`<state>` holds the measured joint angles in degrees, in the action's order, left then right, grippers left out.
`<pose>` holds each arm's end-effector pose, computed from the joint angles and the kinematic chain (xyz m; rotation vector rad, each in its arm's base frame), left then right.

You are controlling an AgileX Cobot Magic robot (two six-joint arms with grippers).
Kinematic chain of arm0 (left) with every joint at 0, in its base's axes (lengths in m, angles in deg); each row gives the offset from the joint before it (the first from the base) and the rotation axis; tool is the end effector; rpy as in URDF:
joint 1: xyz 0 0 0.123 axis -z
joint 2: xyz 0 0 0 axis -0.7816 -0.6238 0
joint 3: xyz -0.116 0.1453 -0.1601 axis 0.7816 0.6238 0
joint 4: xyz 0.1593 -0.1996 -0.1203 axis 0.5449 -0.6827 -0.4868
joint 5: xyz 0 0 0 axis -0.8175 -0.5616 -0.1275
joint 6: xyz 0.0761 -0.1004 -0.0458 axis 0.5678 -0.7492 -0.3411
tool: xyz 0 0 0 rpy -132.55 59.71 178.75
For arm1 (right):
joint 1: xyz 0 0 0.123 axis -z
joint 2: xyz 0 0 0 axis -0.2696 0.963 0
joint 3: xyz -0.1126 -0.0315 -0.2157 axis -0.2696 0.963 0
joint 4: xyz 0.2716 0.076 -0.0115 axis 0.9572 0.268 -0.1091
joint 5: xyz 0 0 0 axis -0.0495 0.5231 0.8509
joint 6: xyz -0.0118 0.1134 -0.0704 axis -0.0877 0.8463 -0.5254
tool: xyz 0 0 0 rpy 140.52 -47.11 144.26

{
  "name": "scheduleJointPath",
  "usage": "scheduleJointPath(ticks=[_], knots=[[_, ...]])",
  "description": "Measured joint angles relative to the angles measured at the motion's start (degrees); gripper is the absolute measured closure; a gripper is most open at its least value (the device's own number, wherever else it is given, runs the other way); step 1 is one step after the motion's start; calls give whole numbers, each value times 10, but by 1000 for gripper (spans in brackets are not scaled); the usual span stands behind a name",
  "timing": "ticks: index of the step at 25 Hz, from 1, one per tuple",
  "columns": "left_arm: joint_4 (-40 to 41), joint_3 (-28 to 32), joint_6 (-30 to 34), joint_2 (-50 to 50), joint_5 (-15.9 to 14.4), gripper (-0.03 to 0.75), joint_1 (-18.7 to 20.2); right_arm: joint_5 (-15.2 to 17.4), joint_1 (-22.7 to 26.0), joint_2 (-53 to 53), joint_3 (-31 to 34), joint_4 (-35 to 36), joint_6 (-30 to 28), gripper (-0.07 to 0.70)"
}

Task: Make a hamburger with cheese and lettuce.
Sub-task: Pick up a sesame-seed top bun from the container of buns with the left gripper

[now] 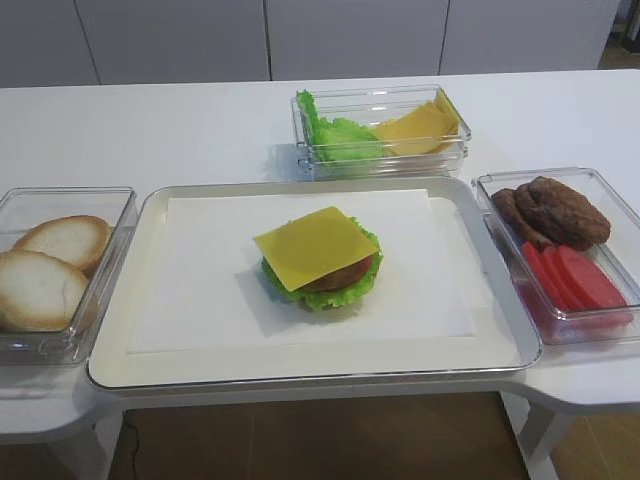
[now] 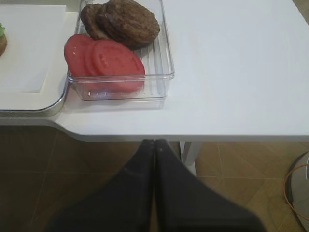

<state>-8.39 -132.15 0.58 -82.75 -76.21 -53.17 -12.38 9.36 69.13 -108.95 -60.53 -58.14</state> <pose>0.1671 0.0051 0.3053 -0.6662 2.3039 -0.2366 0.0935 0.0067 0.2552 -0.0951 2.1361 0.0396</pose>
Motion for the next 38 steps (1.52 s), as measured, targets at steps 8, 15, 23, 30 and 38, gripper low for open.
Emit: scheduleJointPath(ticks=[8,15,23,30,38], knots=[[-5,-15,-94,-178,14,239,0,0,0,0,0,0,0,666],[-6,-15,-115,-261,47,239,-22,0,0,0,0,0,0,666],[-126,-16,2,-343,81,239,-102,0,0,0,0,0,0,666],[-105,-16,19,-366,100,239,-103,0,0,0,0,0,0,666],[-94,-16,54,-395,109,239,-103,0,0,0,0,0,0,666]])
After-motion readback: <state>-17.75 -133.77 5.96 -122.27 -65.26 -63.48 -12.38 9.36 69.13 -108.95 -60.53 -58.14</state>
